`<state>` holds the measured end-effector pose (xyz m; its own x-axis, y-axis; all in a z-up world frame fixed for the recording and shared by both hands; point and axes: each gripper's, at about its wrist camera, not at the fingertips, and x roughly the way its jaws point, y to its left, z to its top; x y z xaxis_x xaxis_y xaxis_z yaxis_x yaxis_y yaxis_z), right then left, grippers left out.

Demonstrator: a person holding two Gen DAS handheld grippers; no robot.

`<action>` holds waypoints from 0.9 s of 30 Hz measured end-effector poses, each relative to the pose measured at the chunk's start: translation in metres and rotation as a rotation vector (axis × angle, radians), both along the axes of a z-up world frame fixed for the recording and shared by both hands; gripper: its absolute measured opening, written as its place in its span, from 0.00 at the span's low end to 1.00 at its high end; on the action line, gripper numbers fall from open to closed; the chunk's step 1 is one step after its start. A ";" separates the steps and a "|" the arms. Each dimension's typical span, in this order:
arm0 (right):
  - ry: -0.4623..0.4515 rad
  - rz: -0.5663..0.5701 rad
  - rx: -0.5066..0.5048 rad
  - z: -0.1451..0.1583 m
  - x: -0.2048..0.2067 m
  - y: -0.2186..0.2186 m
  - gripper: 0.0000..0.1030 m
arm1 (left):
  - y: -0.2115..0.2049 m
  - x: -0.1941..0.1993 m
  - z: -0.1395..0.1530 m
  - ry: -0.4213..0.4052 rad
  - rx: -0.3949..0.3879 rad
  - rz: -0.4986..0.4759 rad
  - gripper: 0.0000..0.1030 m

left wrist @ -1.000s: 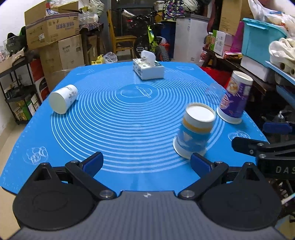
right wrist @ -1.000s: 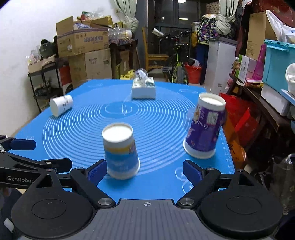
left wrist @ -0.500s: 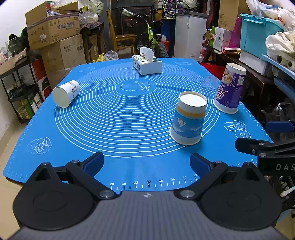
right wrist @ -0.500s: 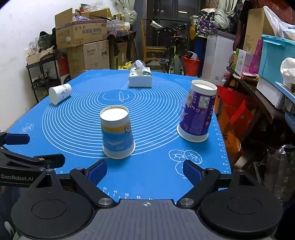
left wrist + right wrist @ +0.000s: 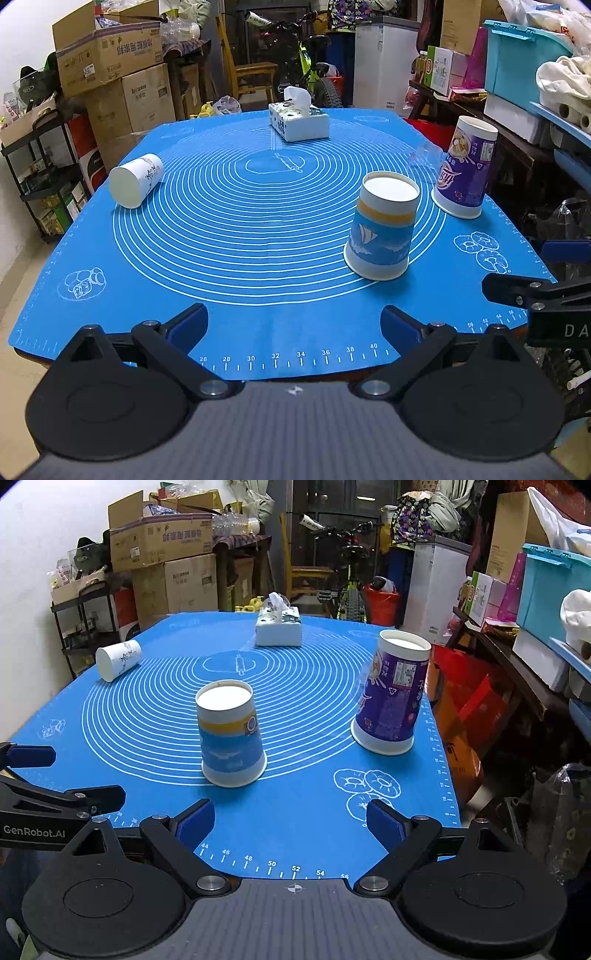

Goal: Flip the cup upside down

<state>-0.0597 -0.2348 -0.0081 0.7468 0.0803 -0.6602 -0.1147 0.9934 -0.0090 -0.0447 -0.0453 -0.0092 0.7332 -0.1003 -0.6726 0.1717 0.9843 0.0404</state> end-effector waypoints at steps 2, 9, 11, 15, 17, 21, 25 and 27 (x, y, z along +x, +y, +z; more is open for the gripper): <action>0.003 0.000 0.000 -0.001 0.000 -0.001 0.88 | 0.000 0.000 0.000 0.001 0.001 -0.001 0.96; 0.009 -0.001 -0.003 -0.002 0.001 0.000 0.88 | 0.000 0.000 -0.001 0.002 0.004 -0.003 0.96; 0.009 -0.003 -0.001 -0.002 0.001 -0.001 0.88 | -0.001 0.000 -0.002 0.005 0.007 -0.004 0.96; 0.012 -0.004 -0.002 -0.002 0.001 0.000 0.88 | -0.002 0.000 -0.004 0.006 0.011 -0.007 0.96; 0.011 -0.006 -0.001 -0.002 0.001 0.000 0.88 | -0.002 0.000 -0.004 0.006 0.011 -0.007 0.96; 0.011 -0.009 0.000 -0.002 0.001 -0.001 0.88 | -0.002 0.000 -0.004 0.007 0.010 -0.006 0.96; 0.013 -0.009 0.001 -0.002 0.001 -0.001 0.88 | -0.002 0.000 -0.004 0.006 0.011 -0.007 0.96; 0.013 -0.010 0.001 -0.002 0.001 -0.001 0.88 | -0.002 0.000 -0.003 0.006 0.011 -0.006 0.96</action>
<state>-0.0583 -0.2358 -0.0098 0.7388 0.0739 -0.6699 -0.1053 0.9944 -0.0064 -0.0443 -0.0474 -0.0127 0.7283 -0.0975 -0.6783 0.1783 0.9827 0.0502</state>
